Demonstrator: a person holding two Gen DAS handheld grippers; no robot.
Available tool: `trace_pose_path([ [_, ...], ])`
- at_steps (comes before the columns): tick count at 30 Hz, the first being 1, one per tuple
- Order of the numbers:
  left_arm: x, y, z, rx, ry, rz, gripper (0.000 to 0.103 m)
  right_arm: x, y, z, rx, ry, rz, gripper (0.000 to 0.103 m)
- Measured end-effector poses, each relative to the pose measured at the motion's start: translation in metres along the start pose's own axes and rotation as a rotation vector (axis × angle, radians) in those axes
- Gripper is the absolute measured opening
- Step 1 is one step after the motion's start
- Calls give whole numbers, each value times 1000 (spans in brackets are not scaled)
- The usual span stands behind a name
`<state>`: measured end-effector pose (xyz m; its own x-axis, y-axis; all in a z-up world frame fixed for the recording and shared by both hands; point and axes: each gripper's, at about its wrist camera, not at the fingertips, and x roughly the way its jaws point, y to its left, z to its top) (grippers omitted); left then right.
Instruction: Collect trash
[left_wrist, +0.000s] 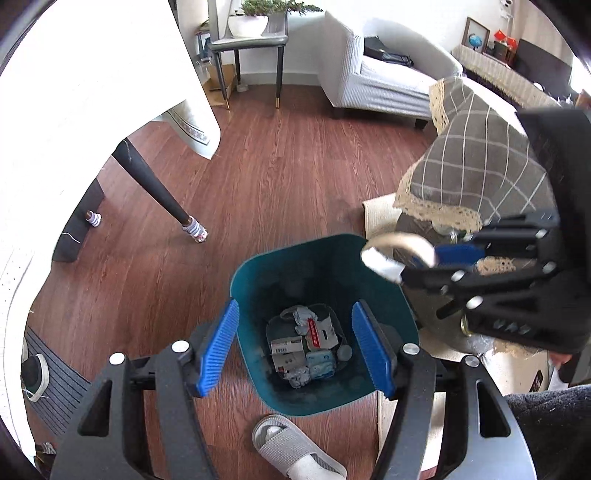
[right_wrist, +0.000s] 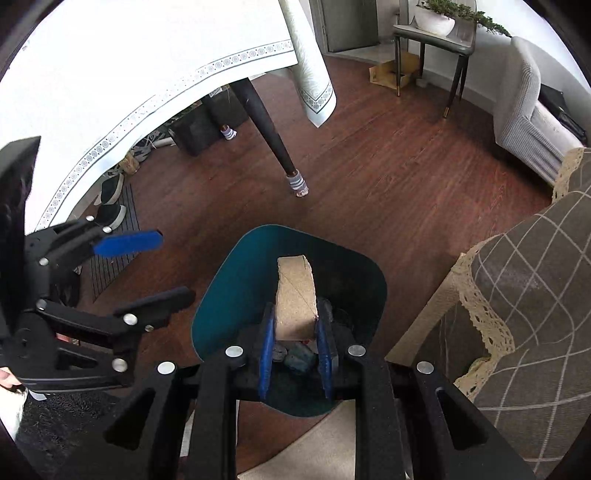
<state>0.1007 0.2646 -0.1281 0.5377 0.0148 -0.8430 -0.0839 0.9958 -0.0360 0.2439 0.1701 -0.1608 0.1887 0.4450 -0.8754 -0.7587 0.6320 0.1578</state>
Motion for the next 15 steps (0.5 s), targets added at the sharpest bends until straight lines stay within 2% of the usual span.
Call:
trace_pose_path([
  [7, -22, 7, 11, -34, -61, -16, 65, 33, 2, -7, -7, 84, -13, 21],
  [13, -36, 7, 19, -50, -99, -30, 54, 53, 3, -20, -33, 158, -27, 21],
  [15, -40, 7, 20, -56, -109, -38, 46, 62, 5, -26, -58, 188, -50, 21],
])
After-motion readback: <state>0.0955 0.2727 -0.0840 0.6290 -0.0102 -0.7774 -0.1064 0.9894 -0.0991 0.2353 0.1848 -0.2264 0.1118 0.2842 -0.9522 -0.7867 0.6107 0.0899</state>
